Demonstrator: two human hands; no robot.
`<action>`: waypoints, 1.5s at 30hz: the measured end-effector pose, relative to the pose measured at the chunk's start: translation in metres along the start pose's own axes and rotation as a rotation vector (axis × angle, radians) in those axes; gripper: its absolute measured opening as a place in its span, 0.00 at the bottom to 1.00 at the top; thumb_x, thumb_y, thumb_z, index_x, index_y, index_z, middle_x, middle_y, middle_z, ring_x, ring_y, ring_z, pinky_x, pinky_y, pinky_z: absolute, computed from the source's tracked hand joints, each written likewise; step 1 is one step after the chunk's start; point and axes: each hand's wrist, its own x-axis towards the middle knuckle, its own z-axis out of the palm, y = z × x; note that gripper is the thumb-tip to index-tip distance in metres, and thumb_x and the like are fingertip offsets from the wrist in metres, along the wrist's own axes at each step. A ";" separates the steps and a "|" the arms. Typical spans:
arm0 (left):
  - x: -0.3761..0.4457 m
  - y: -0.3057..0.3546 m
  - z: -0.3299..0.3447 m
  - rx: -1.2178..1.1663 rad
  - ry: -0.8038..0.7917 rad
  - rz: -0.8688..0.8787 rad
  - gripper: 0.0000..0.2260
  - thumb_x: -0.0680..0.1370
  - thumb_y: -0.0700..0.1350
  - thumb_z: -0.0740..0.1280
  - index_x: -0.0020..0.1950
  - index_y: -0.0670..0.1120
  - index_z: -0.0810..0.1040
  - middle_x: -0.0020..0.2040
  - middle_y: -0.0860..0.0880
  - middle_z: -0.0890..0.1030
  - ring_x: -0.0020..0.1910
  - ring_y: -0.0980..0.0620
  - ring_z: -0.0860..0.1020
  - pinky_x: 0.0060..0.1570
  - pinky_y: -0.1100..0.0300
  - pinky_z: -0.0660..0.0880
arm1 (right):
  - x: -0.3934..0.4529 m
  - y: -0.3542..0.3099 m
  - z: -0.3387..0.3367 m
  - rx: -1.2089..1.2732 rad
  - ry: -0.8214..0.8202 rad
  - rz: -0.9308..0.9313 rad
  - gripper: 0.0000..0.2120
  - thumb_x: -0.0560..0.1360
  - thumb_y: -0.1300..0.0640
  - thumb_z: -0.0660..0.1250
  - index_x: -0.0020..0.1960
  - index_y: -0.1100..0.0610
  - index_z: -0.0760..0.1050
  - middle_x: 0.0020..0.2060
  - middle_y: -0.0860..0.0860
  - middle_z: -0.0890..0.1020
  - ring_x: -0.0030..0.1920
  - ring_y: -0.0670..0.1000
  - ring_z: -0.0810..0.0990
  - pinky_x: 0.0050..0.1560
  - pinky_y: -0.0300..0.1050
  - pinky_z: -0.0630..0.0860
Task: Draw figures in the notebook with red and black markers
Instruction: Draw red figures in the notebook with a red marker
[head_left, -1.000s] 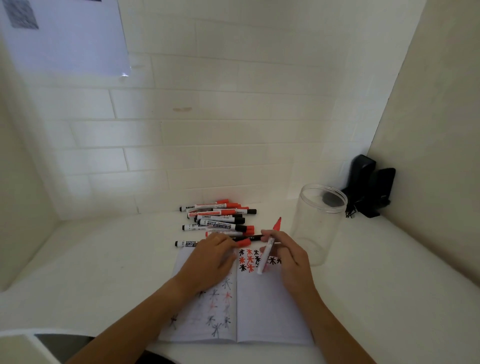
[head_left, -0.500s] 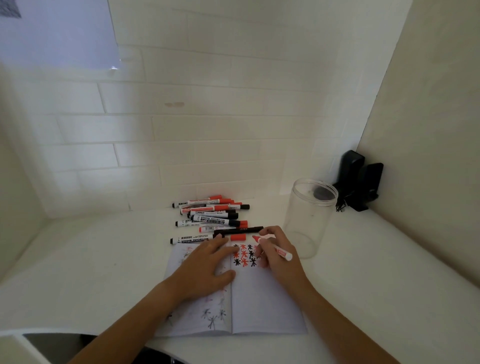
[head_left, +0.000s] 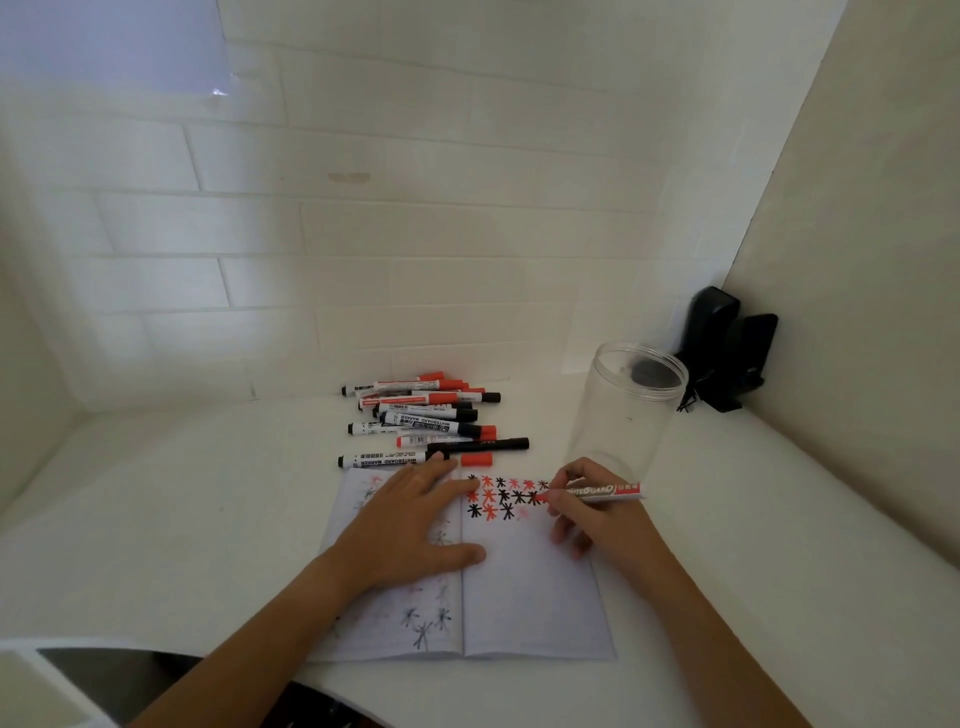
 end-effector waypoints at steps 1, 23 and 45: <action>0.000 0.000 0.001 0.012 0.001 0.004 0.39 0.71 0.78 0.58 0.79 0.64 0.57 0.81 0.59 0.51 0.80 0.58 0.45 0.77 0.54 0.46 | -0.001 -0.002 0.000 0.007 -0.008 0.005 0.02 0.79 0.64 0.70 0.49 0.60 0.78 0.40 0.64 0.82 0.34 0.58 0.83 0.27 0.45 0.75; 0.000 -0.001 0.004 0.059 -0.001 0.036 0.39 0.73 0.74 0.61 0.80 0.62 0.55 0.82 0.57 0.49 0.80 0.57 0.43 0.77 0.56 0.41 | -0.015 -0.001 0.068 -0.059 0.037 -0.045 0.10 0.78 0.62 0.72 0.43 0.60 0.72 0.27 0.62 0.80 0.24 0.56 0.77 0.23 0.43 0.71; -0.001 0.000 0.004 0.046 -0.002 0.037 0.39 0.72 0.75 0.60 0.80 0.62 0.56 0.82 0.56 0.49 0.80 0.56 0.43 0.79 0.51 0.44 | -0.014 0.001 0.068 -0.103 0.050 -0.019 0.10 0.75 0.63 0.71 0.40 0.59 0.70 0.26 0.61 0.80 0.23 0.56 0.75 0.23 0.44 0.70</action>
